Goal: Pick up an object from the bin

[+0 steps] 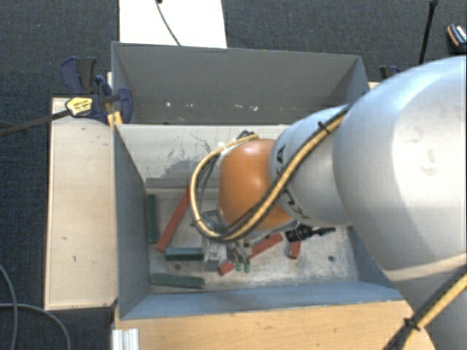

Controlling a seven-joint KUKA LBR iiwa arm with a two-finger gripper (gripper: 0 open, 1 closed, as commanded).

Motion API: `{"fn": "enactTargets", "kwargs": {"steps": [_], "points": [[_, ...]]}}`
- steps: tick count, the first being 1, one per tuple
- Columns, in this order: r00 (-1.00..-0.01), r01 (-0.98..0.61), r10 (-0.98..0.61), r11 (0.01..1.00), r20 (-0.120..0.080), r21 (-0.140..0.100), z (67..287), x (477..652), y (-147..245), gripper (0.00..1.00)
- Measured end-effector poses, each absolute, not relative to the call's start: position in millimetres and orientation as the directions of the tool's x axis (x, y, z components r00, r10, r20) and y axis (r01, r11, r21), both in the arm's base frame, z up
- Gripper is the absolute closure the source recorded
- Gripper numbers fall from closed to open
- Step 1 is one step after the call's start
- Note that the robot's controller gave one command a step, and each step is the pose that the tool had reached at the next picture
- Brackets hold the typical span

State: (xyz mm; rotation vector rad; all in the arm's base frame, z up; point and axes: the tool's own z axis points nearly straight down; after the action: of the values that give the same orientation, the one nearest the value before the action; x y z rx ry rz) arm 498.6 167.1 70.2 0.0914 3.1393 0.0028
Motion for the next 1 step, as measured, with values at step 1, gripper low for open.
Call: {"fn": "enactTargets", "kwargs": {"steps": [1], "points": [[-0.998, 0.060, 0.060, 0.998, -0.001, 0.002, 70.2, 498.6, 167.0, 1.00]]}}
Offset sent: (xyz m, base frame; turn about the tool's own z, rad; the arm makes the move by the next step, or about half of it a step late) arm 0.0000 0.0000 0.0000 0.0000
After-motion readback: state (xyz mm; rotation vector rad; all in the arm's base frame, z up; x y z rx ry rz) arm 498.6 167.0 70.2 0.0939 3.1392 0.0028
